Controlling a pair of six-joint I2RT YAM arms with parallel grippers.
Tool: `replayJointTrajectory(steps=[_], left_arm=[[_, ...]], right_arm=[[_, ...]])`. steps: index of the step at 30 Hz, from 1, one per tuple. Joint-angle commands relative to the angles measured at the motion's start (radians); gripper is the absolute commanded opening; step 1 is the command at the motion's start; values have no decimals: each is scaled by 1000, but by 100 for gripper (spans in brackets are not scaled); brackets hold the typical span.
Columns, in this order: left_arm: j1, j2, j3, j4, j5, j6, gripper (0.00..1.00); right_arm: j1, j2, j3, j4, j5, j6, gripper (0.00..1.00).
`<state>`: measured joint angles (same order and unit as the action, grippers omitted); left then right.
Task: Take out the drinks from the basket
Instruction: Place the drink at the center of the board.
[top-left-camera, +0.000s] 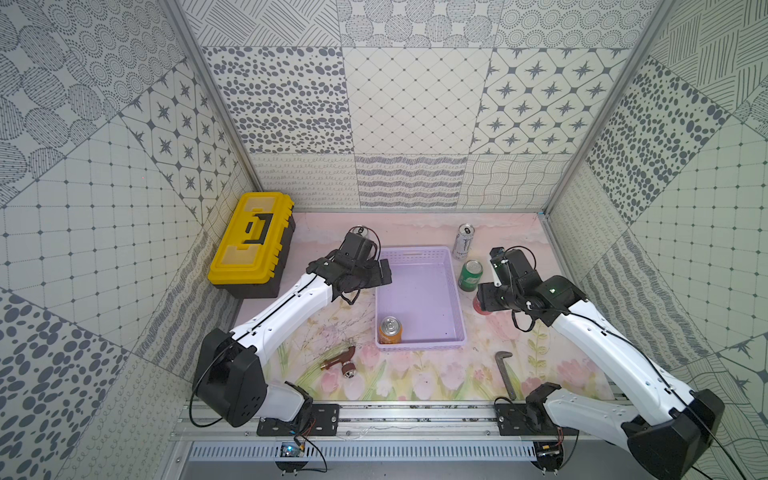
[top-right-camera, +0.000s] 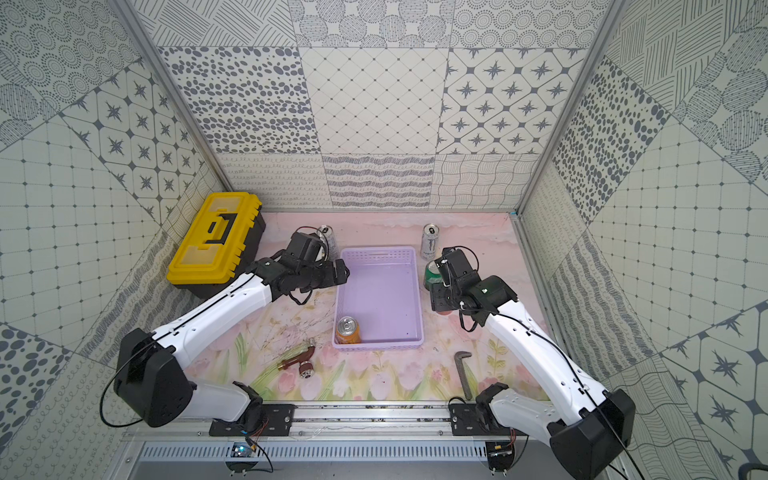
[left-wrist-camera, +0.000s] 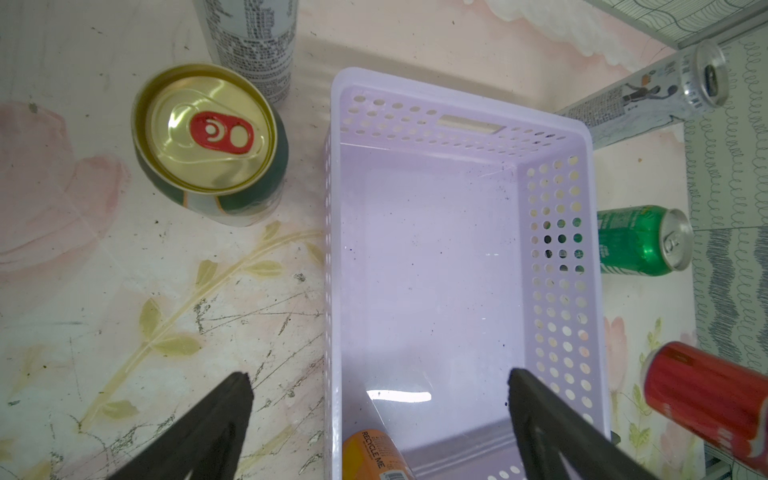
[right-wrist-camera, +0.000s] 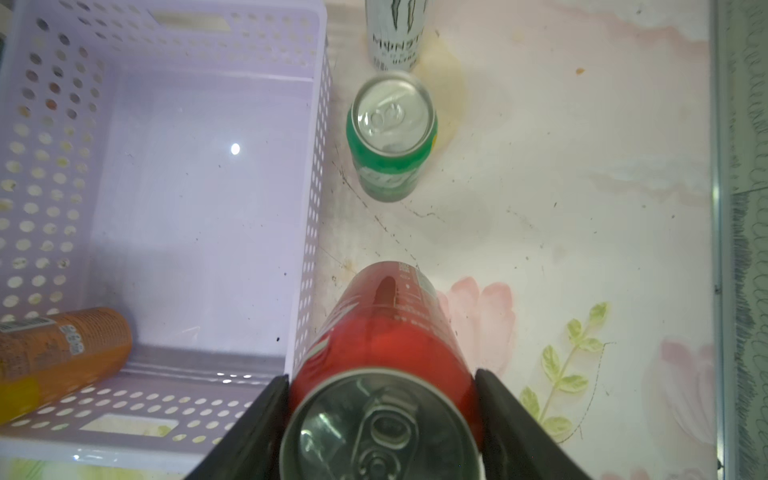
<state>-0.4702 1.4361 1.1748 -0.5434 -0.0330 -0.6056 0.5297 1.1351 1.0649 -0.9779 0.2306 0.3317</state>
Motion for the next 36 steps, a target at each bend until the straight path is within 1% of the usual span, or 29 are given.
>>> replayJointTrajectory(steps=[1, 9, 12, 25, 28, 29, 32, 36], left_arm=[[-4, -3, 6, -5, 7, 0, 100], [-4, -6, 11, -9, 10, 0, 100], [-4, -3, 11, -8, 16, 0, 100], [-4, 3, 18, -12, 27, 6, 100], [-4, 0, 19, -10, 28, 7, 100], [-4, -1, 19, -10, 29, 9, 100], [-4, -3, 20, -9, 33, 12, 100], [-7, -5, 23, -6, 42, 15, 100]], right_arm=[[0, 16, -33, 128, -15, 32, 43], [0, 83, -81, 222, 6, 30, 43], [-4, 112, -90, 249, -12, 36, 43], [-13, 177, -119, 271, -46, 63, 46], [-15, 181, -125, 271, -46, 69, 52], [-15, 179, -126, 271, -48, 71, 56], [-18, 162, -128, 272, -50, 76, 76], [-23, 136, -115, 275, -37, 76, 92]])
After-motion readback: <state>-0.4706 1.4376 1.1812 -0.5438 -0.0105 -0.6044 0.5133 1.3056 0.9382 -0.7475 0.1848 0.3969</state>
